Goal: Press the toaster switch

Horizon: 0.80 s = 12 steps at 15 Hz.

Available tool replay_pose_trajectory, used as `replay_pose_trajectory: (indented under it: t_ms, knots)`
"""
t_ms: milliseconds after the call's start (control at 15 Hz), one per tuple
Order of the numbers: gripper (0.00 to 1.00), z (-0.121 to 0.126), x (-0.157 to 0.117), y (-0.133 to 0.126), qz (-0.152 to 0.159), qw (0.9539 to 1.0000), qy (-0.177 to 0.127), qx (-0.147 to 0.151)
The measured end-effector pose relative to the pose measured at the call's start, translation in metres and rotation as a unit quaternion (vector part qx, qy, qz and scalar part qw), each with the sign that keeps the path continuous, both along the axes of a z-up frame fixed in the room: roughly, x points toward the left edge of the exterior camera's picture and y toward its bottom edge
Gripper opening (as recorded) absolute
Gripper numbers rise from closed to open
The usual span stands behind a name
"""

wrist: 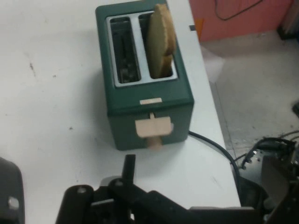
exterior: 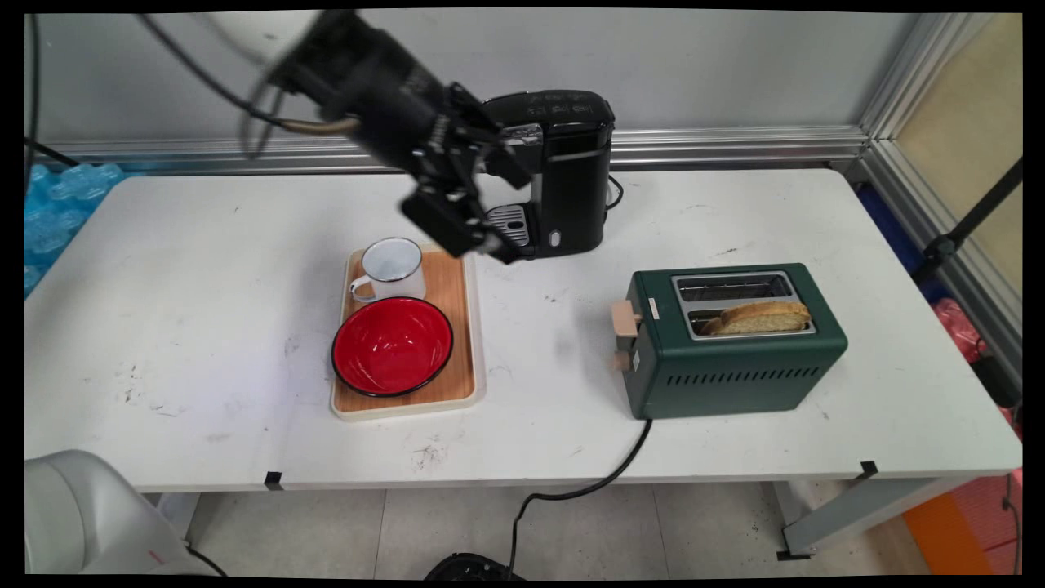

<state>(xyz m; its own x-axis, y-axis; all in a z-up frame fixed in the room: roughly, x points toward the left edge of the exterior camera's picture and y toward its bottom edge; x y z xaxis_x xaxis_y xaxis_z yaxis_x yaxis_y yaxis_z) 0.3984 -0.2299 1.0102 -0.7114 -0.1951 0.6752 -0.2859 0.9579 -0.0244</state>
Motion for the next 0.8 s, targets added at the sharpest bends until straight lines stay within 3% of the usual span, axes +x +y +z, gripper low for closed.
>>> replay_pose_trajectory:
  t_ms: [533,600,800]
  knots:
    - [1.00,-0.028,-0.055,-0.031,0.020,0.9995,-0.025,0.001]
    - [0.00,-0.032,-0.061,-0.034,0.021,0.9993,-0.030,0.001]
    - [0.00,-0.040,-0.073,-0.039,0.020,0.9990,-0.039,0.005]
